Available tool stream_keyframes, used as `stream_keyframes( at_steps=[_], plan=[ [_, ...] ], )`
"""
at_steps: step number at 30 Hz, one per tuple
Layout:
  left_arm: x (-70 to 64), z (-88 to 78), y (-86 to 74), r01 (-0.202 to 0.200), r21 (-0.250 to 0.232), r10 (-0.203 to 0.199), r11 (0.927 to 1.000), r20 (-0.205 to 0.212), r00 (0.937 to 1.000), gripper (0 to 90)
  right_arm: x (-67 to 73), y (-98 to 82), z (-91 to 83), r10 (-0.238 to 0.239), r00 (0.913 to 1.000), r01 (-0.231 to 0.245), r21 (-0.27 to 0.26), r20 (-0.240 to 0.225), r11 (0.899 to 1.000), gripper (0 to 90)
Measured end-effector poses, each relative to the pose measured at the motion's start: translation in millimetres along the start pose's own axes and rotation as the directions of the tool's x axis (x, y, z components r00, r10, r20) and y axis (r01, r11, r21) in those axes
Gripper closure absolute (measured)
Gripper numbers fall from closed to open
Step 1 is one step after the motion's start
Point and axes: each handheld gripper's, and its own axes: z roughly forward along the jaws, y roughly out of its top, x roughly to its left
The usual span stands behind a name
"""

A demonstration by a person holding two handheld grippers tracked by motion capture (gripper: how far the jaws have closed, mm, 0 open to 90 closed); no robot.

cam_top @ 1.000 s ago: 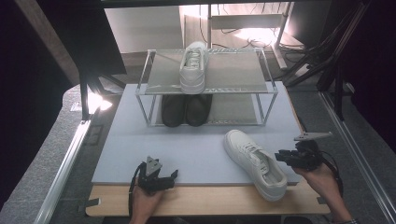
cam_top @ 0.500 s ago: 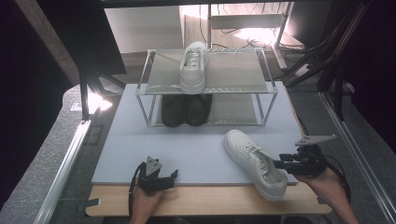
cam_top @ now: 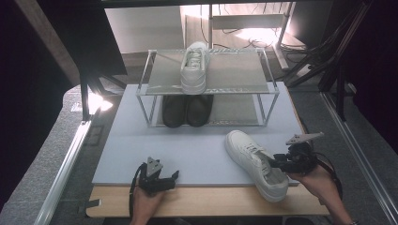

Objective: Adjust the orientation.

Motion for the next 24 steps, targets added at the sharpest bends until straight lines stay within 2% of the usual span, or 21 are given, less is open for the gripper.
stream_keyframes(
  at_steps=[4, 7, 12, 15, 19, 24],
  plan=[
    [0.0, 0.0, 0.0, 0.0, 0.0, 0.0, 1.0, 0.0, 1.0, 12.0, -1.7, 1.9, 0.4, 0.004, 1.0, -0.004, 0.006, -0.005, 1.0, 68.5],
    [0.0, 0.0, 0.0, 0.0, 0.0, 0.0, 1.0, 0.0, 1.0, 12.0, -1.6, 2.8, -1.3, 0.003, 1.0, -0.003, 0.01, -0.009, 1.0, 76.7],
    [0.0, 0.0, 0.0, 0.0, 0.0, 0.0, 1.0, 0.0, 1.0, 12.0, -7.5, 2.7, -2.3, 0.079, 0.9954, -0.079, 0.005, -0.055, 0.997, 82.3],
    [0.0, 0.0, 0.0, 0.0, 0.0, 0.0, 1.0, 0.0, 1.0, 12.0, -11.7, 1.3, -2.1, 0.132, 0.9876, -0.133, -0.005, -0.085, 0.991, 83.0],
    [0.0, 0.0, 0.0, 0.0, 0.0, 0.0, 1.0, 0.0, 1.0, 12.0, -16.7, 0.8, -2.9, 0.203, 0.9724, -0.206, -0.017, -0.115, 0.978, 84.0],
    [0.0, 0.0, 0.0, 0.0, 0.0, 0.0, 1.0, 0.0, 1.0, 12.0, -22.3, 2.3, -3.9, 0.251, 0.9552, -0.259, -0.031, -0.157, 0.965, 84.5]
  ],
)
